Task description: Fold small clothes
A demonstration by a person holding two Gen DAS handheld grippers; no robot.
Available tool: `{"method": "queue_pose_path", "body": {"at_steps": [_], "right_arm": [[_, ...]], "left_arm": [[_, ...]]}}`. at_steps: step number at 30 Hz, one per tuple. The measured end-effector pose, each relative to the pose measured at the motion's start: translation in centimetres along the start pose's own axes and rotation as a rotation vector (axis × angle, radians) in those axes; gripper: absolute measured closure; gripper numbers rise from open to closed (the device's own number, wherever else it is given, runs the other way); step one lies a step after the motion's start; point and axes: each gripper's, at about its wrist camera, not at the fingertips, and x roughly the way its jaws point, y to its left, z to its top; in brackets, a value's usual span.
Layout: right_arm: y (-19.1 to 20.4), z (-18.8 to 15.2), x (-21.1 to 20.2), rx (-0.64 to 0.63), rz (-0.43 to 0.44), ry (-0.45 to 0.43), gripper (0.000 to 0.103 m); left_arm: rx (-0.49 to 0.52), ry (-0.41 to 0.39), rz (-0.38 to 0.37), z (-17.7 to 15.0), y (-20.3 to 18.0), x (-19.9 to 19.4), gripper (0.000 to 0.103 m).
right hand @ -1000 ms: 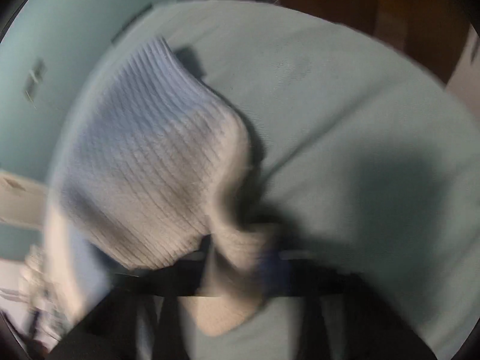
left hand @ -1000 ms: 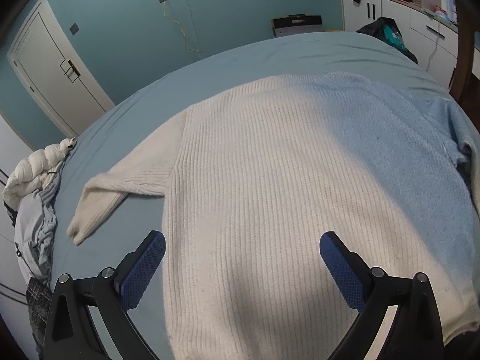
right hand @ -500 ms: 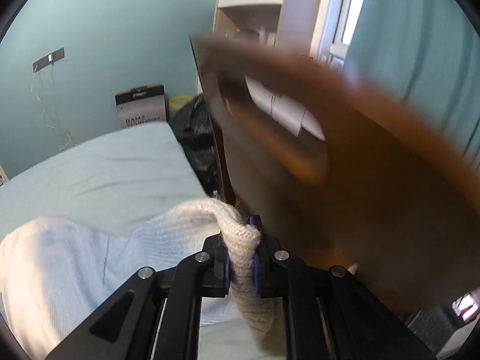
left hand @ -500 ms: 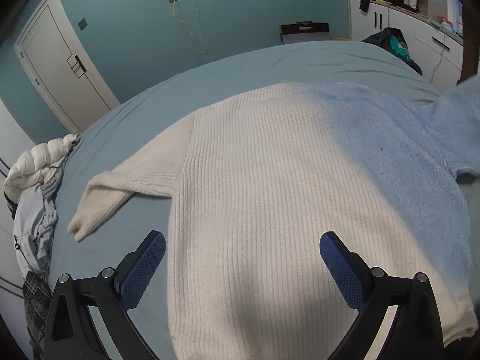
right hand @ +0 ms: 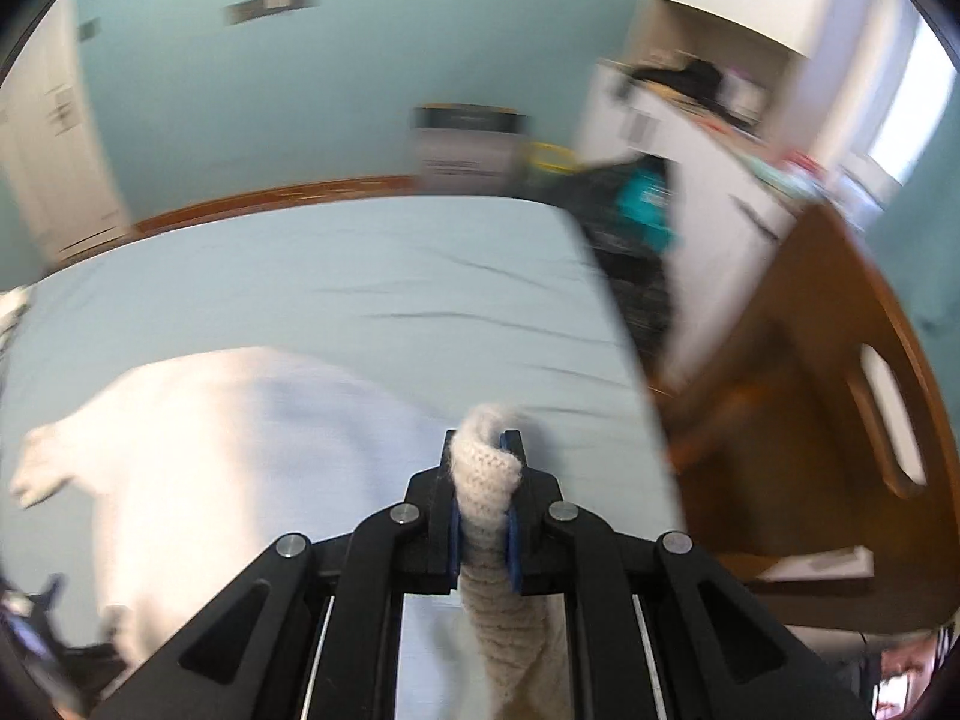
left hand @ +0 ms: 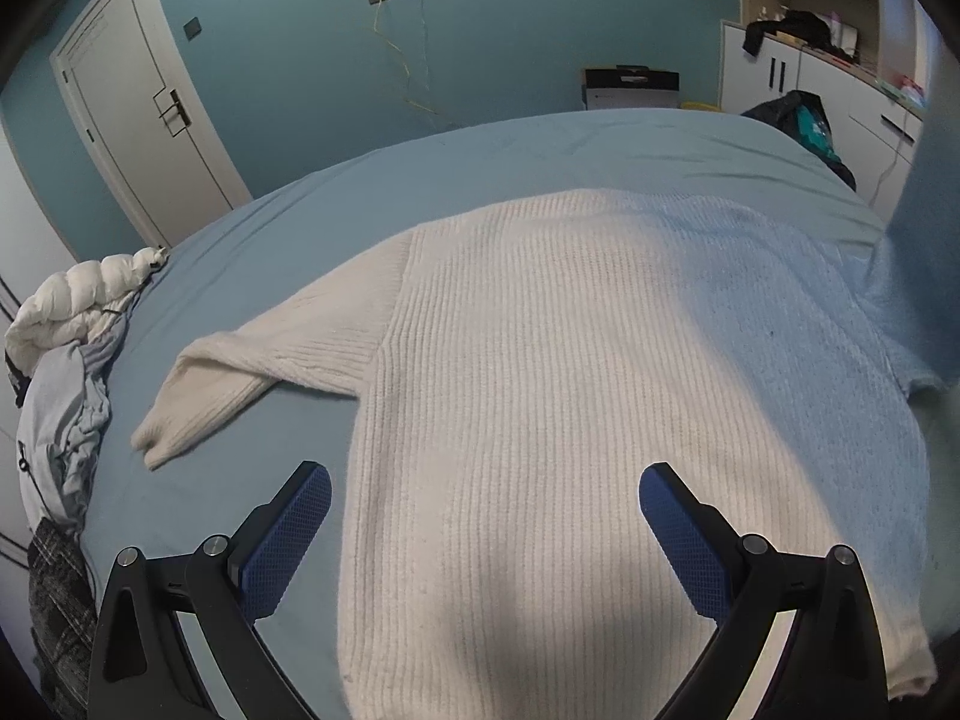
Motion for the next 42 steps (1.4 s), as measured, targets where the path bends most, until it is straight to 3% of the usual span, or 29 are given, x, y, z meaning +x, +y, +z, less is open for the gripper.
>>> {"method": "queue_pose_path", "body": {"at_steps": [2, 5, 6, 7, 8, 9, 10, 13, 17, 20, 21, 24, 27, 28, 31, 33, 38, 40, 41, 42], "right_arm": [[5.6, 0.8, -1.1, -0.021, 0.105, 0.002, 0.096], [13.9, 1.8, -0.8, 0.032, 0.347, 0.05, 0.089], [15.7, 1.2, -0.2, 0.059, 0.446, 0.081, 0.076], [17.2, 1.0, 0.5, 0.076, 0.556, 0.121, 0.052], [18.8, 0.4, 1.5, 0.09, 0.685, 0.179, 0.04], [19.4, -0.5, 1.9, 0.105, 0.754, 0.207, 0.029], [19.7, -1.2, 2.2, 0.113, 0.781, 0.217, 0.028], [18.5, -3.7, 3.1, 0.069, 0.76, 0.195, 0.028], [11.3, -7.1, 6.0, 0.024, 0.537, 0.059, 0.022], [4.4, -12.9, 10.2, 0.051, 0.333, 0.025, 0.019], [1.5, -15.9, 12.8, 0.056, 0.23, 0.05, 0.019], [-2.8, -22.5, 19.1, 0.07, 0.094, 0.201, 0.02], [-5.5, -27.3, 23.1, 0.149, 0.138, 0.308, 0.039], [-6.6, -28.8, 24.5, 0.193, 0.183, 0.347, 0.041], [-8.5, -31.1, 26.5, 0.348, 0.337, 0.346, 0.041], [-9.0, -31.9, 27.1, 0.405, 0.372, 0.343, 0.04], [-6.5, -32.0, 25.5, 0.24, 0.39, 0.294, 0.044], [-4.0, -32.0, 25.2, 0.089, 0.359, 0.284, 0.082], [-2.8, -32.1, 24.8, 0.016, 0.328, 0.272, 0.085], [-2.6, -32.0, 24.4, -0.007, 0.306, 0.262, 0.095]], "left_arm": [[-0.016, -0.019, 0.012, -0.1, 0.4, -0.2, 0.0], [-0.058, -0.058, 0.033, -0.3, 1.6, -0.8, 0.0], [-0.07, -0.068, 0.041, -0.3, 1.9, -0.9, 0.0], [-0.082, -0.077, 0.049, -0.3, 2.2, -1.0, 0.0], [-0.098, -0.085, 0.056, -0.3, 2.6, -1.2, 0.0], [-0.109, -0.089, 0.057, -0.3, 2.7, -1.2, 0.0], [-0.123, -0.092, 0.054, -0.3, 3.0, -1.3, 0.0], [-0.131, -0.081, 0.029, -0.1, 3.1, -1.1, 0.0], [-0.113, -0.045, 0.006, 0.0, 2.2, -0.5, 0.0], [-0.083, -0.039, 0.008, 0.1, 1.3, -0.5, 0.0], [-0.079, -0.039, 0.008, 0.2, 1.2, -0.5, 0.0], [-0.077, -0.036, 0.008, 0.2, 0.9, -0.5, 0.0], [-0.073, -0.024, 0.022, 0.2, 0.8, -0.2, 0.0], [-0.071, -0.02, 0.027, 0.2, 0.8, -0.1, 0.0], [-0.057, -0.004, 0.042, -0.1, 0.4, 0.4, 0.0], [-0.048, 0.009, 0.053, -0.2, 0.1, 0.8, 0.0], [-0.036, 0.028, 0.061, -0.2, -0.4, 1.4, 0.0], [-0.027, 0.03, 0.066, -0.2, -0.6, 1.5, 0.0], [-0.021, 0.03, 0.07, -0.3, -0.8, 1.5, 0.0], [-0.016, 0.03, 0.076, -0.4, -0.9, 1.5, 0.0]]}}
